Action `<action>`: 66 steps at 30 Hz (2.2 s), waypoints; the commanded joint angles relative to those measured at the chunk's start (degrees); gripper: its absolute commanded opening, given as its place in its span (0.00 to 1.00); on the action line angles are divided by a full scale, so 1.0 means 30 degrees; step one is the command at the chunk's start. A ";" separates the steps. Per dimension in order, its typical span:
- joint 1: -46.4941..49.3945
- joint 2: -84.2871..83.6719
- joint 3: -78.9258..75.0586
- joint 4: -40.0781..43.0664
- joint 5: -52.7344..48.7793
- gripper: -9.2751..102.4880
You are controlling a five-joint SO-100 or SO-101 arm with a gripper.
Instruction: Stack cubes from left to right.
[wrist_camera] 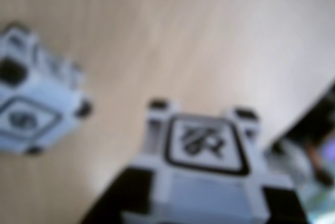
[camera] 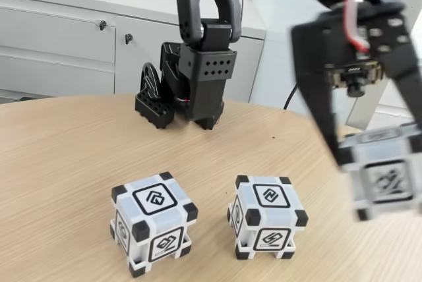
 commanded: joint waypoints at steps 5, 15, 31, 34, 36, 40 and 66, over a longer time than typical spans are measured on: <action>0.4189 0.0879 -0.0088 -0.0205 0.0762 0.19; 0.7119 0.0879 -0.0088 -0.0029 0.4014 0.18; 0.7236 0.1611 -0.0117 0.4980 0.3867 0.19; 0.7676 0.1582 -0.0117 0.4863 0.4014 0.19; 0.8555 0.1582 -0.0117 0.4746 0.4072 0.19; 0.9639 0.1465 -0.0117 0.4717 0.3721 0.19; 0.9785 0.1172 -0.0059 0.5010 0.4307 0.19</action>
